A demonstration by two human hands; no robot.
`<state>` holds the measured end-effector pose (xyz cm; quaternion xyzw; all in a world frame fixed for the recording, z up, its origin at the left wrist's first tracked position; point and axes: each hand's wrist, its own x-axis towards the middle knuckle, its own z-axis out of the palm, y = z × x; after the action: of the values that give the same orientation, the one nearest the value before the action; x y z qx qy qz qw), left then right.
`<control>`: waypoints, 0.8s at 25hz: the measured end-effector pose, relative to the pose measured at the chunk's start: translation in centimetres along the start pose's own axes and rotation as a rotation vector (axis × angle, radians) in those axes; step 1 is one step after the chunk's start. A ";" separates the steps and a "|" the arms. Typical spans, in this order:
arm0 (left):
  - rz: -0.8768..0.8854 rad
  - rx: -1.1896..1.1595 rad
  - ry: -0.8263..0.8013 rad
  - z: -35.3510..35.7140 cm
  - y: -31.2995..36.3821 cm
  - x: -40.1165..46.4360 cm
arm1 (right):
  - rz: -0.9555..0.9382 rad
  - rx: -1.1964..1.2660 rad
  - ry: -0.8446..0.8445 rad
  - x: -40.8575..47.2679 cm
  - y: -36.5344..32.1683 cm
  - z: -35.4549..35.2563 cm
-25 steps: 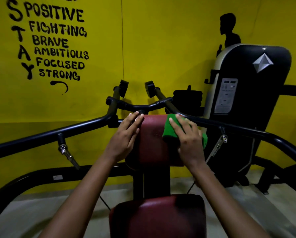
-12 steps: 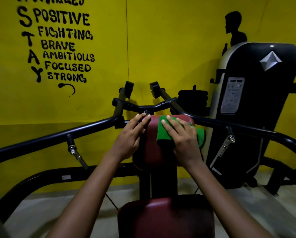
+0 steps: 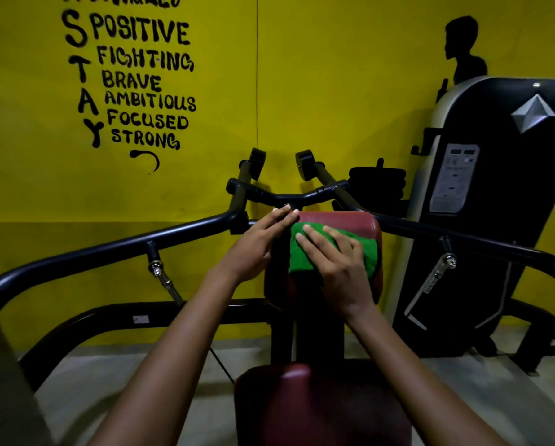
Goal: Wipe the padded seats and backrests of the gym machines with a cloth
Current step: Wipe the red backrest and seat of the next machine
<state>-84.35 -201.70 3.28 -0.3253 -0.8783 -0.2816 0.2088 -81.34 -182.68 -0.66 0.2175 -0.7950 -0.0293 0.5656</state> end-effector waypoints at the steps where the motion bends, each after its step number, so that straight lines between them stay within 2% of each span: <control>1: -0.004 -0.012 -0.020 -0.4 0.0 0.1 | 0.020 0.013 0.012 0.4 -0.5 0.3; 6: -0.029 -0.002 -0.043 -1.2 0.6 0.5 | -0.153 -0.004 0.006 -7.2 -3.4 0.0; 8: -0.031 0.014 -0.034 -1.0 0.8 0.4 | -0.184 0.018 -0.027 -6.7 -2.8 -0.4; 10: -0.039 0.038 -0.030 -0.9 0.7 0.5 | -0.178 -0.017 -0.041 -3.6 -1.7 -0.5; 12: -0.054 0.067 -0.016 -0.5 0.7 0.4 | -0.096 -0.024 -0.001 -1.7 -1.0 0.1; 14: -0.045 0.060 0.013 0.0 0.9 0.3 | -0.065 0.002 0.008 -3.6 -1.5 0.4; 17: -0.041 0.063 0.092 1.3 1.3 0.0 | -0.151 0.084 -0.073 -8.4 -2.0 -0.8; 19: -0.011 0.216 0.139 2.1 1.4 -0.2 | -0.044 0.230 -0.076 -7.6 0.4 -2.0; 20: 0.047 0.332 0.158 2.7 1.6 0.0 | 0.126 0.321 -0.034 -6.1 2.0 -2.5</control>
<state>-83.76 -199.03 1.79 -0.2835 -0.8858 -0.1524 0.3343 -78.03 -178.09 -4.59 0.2544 -0.8110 0.1297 0.5107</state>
